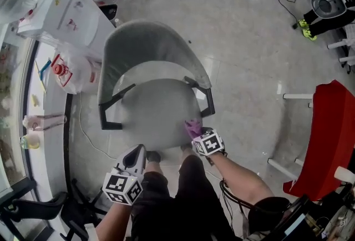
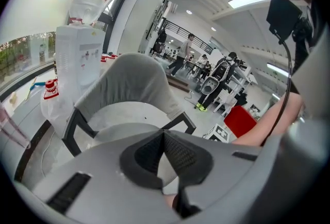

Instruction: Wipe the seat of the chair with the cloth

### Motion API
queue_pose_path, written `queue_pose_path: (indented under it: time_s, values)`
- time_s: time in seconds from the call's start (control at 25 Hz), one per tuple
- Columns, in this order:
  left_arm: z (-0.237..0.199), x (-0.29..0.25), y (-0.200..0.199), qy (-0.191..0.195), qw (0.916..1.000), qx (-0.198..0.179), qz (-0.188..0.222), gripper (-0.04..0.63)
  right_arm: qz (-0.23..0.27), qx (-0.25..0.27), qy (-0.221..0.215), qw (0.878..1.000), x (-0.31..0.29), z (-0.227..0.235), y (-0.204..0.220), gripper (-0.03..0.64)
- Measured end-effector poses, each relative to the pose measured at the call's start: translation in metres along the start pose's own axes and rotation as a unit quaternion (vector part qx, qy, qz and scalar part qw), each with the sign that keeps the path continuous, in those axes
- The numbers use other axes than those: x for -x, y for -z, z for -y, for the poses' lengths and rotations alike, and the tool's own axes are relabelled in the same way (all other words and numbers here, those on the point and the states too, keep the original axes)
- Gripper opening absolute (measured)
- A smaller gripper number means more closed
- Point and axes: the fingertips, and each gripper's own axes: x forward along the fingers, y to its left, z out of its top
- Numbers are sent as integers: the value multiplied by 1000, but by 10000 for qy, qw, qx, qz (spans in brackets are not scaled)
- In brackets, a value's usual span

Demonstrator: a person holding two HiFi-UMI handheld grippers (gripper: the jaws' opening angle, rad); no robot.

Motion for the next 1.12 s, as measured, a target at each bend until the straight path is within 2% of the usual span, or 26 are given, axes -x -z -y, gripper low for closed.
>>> queue_pose_path:
  time_s: [0.24, 0.52, 0.8, 1.12]
  values:
    - [-11, 24, -27, -105, 9996, -3, 264, 5, 717, 350, -230, 9965, 49, -46, -70, 74]
    - [-31, 61, -84, -372, 9956, -312, 805, 6, 1669, 645, -324, 9833, 118, -97, -159, 74]
    - [-43, 107, -124, -554, 9905, -371, 1201, 6, 2732, 690, -445, 9584, 199, -147, -231, 74]
    - [-43, 153, -171, -559, 9789, -515, 1899, 6, 3493, 1000, -571, 9299, 269, -198, -272, 74]
